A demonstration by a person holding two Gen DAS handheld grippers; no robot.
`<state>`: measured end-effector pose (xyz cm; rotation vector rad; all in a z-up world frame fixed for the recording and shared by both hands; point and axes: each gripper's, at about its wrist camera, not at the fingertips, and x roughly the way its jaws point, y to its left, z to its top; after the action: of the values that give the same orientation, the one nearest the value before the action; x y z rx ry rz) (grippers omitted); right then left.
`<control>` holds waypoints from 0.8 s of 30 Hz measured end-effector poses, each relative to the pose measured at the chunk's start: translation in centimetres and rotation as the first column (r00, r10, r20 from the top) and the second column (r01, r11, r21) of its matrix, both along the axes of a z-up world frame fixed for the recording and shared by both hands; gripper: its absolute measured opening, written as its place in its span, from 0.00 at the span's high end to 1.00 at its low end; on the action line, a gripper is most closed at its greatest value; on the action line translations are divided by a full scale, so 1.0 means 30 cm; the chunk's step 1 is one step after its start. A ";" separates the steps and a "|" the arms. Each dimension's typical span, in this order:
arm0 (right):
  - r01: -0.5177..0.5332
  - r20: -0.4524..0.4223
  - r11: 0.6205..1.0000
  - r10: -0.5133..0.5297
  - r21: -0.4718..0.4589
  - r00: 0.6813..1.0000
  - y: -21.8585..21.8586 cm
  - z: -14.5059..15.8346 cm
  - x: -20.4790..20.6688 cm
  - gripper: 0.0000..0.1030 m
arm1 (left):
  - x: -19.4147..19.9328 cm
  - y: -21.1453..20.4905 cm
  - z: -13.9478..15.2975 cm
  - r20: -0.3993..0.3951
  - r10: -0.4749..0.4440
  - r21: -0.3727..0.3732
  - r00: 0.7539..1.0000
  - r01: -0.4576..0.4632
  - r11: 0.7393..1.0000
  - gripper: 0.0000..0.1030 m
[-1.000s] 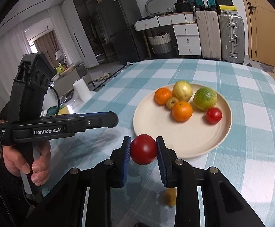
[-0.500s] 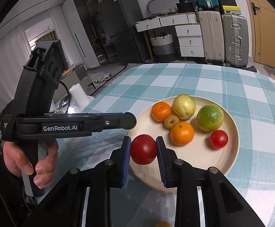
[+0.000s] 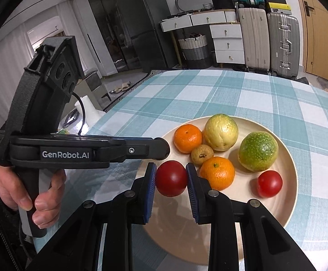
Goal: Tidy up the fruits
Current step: 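Carry the plum and tomato over the cream plate with both tools, then open both tools to release the plum and tomato onto the plate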
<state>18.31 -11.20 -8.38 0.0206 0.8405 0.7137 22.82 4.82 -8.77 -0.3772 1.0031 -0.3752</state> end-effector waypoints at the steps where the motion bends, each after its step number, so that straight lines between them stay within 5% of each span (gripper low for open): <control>1: -0.001 0.001 1.000 0.001 -0.004 1.000 0.003 -0.003 0.006 0.74 | 0.005 0.000 -0.003 -0.002 -0.002 -0.002 1.000 0.002 1.000 0.80; 13: 0.005 0.007 0.999 -0.005 -0.039 1.000 0.027 -0.031 0.044 0.71 | 0.038 0.007 -0.013 -0.027 0.021 -0.072 0.999 -0.023 0.997 0.77; 16: 0.007 0.030 1.000 -0.006 -0.016 1.000 0.016 -0.014 0.034 0.51 | 0.031 0.012 0.000 -0.025 0.031 -0.065 0.999 -0.033 0.997 0.70; 24: 0.059 0.086 0.998 -0.060 0.009 0.995 -0.078 0.041 -0.036 0.39 | -0.043 0.006 0.054 0.010 0.049 -0.009 0.999 -0.048 0.999 0.69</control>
<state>17.24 -13.53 -7.14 0.0205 0.7523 0.6567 21.52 5.00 -7.17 -0.4060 0.9805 -0.3374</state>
